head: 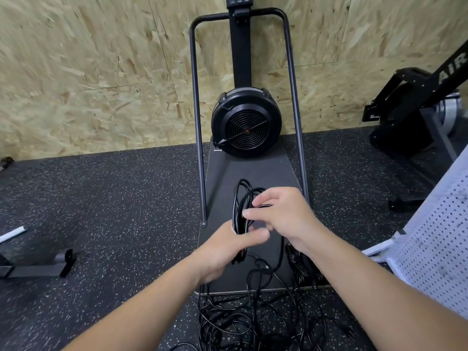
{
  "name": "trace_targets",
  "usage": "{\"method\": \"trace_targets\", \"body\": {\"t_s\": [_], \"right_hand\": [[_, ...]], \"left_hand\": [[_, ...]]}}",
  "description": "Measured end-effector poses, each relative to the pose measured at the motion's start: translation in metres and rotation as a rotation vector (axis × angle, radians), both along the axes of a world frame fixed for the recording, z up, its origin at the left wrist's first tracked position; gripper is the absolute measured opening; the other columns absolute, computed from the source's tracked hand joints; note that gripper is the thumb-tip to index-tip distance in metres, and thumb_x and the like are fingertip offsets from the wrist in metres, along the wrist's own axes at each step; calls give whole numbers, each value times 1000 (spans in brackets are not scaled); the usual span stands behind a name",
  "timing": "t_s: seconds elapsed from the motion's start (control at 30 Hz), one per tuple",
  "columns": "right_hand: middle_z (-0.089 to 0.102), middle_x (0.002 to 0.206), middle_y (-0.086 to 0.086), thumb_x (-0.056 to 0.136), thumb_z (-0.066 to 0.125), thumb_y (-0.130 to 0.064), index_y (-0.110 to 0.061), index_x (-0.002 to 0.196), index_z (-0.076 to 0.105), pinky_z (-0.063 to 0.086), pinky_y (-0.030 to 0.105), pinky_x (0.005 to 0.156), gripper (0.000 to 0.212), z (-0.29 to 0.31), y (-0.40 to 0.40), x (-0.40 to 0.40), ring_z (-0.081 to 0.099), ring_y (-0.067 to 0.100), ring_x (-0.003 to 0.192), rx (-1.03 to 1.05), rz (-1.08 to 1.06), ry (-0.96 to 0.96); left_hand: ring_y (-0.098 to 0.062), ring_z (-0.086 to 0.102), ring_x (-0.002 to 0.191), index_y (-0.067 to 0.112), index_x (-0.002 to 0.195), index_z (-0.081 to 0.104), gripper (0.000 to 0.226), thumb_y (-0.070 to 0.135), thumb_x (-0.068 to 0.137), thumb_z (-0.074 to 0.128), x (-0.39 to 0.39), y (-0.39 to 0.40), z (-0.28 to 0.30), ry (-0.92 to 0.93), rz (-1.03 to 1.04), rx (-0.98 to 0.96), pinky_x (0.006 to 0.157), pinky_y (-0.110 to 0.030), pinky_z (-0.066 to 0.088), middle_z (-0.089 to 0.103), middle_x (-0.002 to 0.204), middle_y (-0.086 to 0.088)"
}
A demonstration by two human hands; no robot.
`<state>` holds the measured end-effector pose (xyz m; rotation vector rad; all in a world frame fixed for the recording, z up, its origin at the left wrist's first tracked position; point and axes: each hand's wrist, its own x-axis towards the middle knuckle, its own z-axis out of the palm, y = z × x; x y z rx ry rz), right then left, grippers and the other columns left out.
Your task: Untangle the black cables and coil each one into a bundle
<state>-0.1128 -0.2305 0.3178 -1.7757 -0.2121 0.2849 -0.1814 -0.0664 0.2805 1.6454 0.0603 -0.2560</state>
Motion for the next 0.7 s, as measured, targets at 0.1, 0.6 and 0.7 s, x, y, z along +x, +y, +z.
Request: {"method": "trace_targets", "body": {"t_s": [0.1,0.6,0.7], "right_hand": [[80,103,20,93,84,-5,3,113,76,63,34,84,23,9,-2,1,75,23,84,400,45,196],[71,77,-14,97,80,-42,-32,89,77,55,31,73,12,-4,-6,4,60,5,68,-357,14,-403],[73,73,-9,101,74,-40,-30,86,72,62,41,75,19,-5,-4,5,68,8,65,-386,16,-378]], "left_hand": [[-13,50,78,30,88,62,22,22,91,83,1,4,-16,59,57,25,73,-35,41,54,82,8],[-15,48,65,21,88,56,21,16,108,61,8,12,-14,-3,275,-68,59,-27,40,54,77,-2],[-9,66,74,10,104,67,13,21,109,64,7,14,-14,-21,280,-8,65,-24,48,72,94,-5]]}}
